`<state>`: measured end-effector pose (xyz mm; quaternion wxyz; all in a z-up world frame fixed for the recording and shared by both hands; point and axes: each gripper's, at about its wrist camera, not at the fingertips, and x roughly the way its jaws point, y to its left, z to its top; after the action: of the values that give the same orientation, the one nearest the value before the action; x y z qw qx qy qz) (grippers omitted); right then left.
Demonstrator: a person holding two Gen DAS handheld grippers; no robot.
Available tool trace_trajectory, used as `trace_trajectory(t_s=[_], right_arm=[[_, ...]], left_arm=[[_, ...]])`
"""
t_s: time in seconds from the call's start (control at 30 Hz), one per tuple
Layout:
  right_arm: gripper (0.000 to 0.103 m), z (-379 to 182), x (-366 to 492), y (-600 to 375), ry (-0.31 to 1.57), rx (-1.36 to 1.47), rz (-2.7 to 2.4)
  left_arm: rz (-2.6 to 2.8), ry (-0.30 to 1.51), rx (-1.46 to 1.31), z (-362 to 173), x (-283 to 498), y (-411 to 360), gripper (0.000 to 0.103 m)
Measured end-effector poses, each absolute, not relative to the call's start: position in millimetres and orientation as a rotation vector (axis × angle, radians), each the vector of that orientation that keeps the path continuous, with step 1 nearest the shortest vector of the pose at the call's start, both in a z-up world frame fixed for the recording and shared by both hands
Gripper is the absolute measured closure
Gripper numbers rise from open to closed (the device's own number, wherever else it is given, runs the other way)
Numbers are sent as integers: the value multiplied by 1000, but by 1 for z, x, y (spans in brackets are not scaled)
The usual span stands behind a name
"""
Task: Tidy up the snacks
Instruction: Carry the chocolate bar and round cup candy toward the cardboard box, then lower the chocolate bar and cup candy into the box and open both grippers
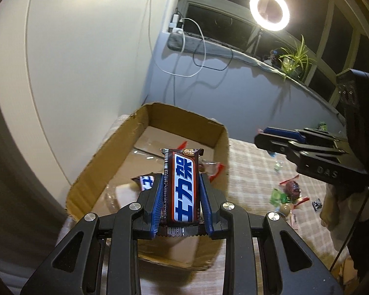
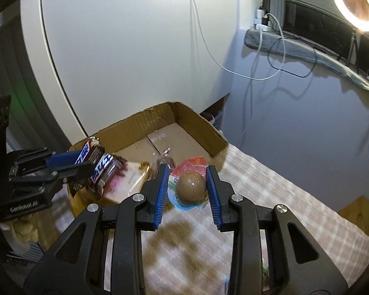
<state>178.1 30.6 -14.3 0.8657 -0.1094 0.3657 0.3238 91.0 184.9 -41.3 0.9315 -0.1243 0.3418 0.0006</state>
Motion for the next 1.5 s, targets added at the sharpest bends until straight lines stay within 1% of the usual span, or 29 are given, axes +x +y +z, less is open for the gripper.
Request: trace_trajectory(t_s=[0.37,0.73,0.83,0.87,0.9,0.93,0.97,1.13,1.43,1.47,1.5], right_arm=[[71,-37,215,65,811,-241,706],[69,-49,230,78,831,-243,712],[66,-49,230,79,824,-251,709],[59,-48,230,79,820,-251,706],[54,-47,230,78,816,-247,705],[43,-46,230,77,812,-242,705],[39,-45,229,77,807,-239,705],[34,-40,225,75,795,-253,697],[34,-30,209,57,780,-248,685],[34,-29,207,54,780,-244,684],[34,-28,206,51,780,-242,682]], left_arm=[[33,714,-272,-50,98,204,76],[33,732,-271,-53,104,203,76],[39,724,-267,-52,105,203,76],[42,724,-265,-51,105,203,74],[44,722,-264,-51,105,203,68],[46,718,-264,-49,104,203,66],[47,716,-263,-49,104,203,66],[49,709,-256,-45,102,201,66],[38,693,-242,-37,93,189,66],[34,694,-237,-36,92,186,65],[32,694,-233,-35,91,184,62]])
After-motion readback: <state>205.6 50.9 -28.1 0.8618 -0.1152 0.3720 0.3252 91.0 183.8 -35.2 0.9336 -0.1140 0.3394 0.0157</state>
